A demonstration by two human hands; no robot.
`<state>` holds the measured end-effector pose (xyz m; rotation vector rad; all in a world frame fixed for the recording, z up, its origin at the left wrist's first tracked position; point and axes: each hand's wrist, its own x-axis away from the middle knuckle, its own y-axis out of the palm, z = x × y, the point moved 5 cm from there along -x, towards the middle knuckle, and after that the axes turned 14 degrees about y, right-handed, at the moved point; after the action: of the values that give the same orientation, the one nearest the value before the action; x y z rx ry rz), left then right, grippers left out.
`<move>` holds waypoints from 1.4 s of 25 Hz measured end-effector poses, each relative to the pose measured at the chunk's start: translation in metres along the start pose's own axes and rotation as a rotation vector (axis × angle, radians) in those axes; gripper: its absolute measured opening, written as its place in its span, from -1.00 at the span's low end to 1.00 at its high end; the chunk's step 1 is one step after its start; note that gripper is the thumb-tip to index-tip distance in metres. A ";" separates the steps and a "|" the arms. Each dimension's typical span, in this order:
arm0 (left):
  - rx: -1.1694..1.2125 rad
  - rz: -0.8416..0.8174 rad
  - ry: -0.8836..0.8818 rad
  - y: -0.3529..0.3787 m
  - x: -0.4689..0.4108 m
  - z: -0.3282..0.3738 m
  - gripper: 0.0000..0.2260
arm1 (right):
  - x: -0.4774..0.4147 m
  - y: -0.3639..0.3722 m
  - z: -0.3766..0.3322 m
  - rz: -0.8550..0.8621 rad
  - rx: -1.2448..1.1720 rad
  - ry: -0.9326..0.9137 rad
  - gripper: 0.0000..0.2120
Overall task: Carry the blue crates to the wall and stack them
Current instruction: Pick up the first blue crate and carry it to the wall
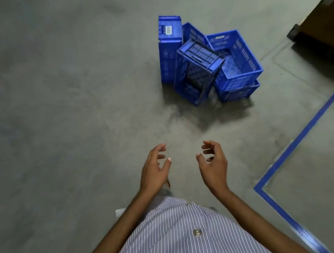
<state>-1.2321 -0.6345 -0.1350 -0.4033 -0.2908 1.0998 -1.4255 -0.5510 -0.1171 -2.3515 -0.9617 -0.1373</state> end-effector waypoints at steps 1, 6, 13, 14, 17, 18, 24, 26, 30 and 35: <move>0.010 -0.013 -0.001 -0.003 -0.029 0.001 -0.60 | -0.020 0.004 -0.014 0.021 -0.006 0.013 -0.61; 0.085 -0.012 0.092 -0.014 -0.183 0.025 -0.63 | -0.123 0.015 -0.085 0.126 -0.040 0.015 -0.61; 0.133 0.030 0.102 0.022 -0.355 0.033 -0.65 | -0.281 0.023 -0.132 0.136 -0.059 0.037 -0.61; 0.134 0.037 0.092 0.030 -0.375 0.030 -0.66 | -0.306 0.023 -0.136 0.121 -0.055 0.035 -0.62; 0.150 0.055 0.014 0.053 -0.436 0.027 -0.68 | -0.386 0.022 -0.145 0.091 -0.046 0.060 -0.63; 0.160 0.064 -0.012 0.058 -0.453 0.028 -0.68 | -0.409 0.021 -0.150 0.085 -0.033 0.062 -0.64; 0.268 0.090 -0.195 0.094 -0.569 0.012 -0.70 | -0.537 0.047 -0.172 -0.026 0.098 0.084 -0.59; 0.343 0.109 -0.304 0.104 -0.602 -0.009 -0.72 | -0.569 0.066 -0.176 -0.078 0.183 0.064 -0.54; 0.520 0.149 -0.532 0.123 -0.663 -0.063 -0.82 | -0.641 0.115 -0.165 -0.192 0.311 0.103 -0.45; 0.605 0.159 -0.682 0.157 -0.719 -0.111 -0.84 | -0.732 0.178 -0.139 -0.361 0.382 0.248 -0.38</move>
<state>-1.6179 -1.2411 -0.3262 0.5113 -0.5057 1.3951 -1.8270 -1.1742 -0.3109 -1.7548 -1.1628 -0.3453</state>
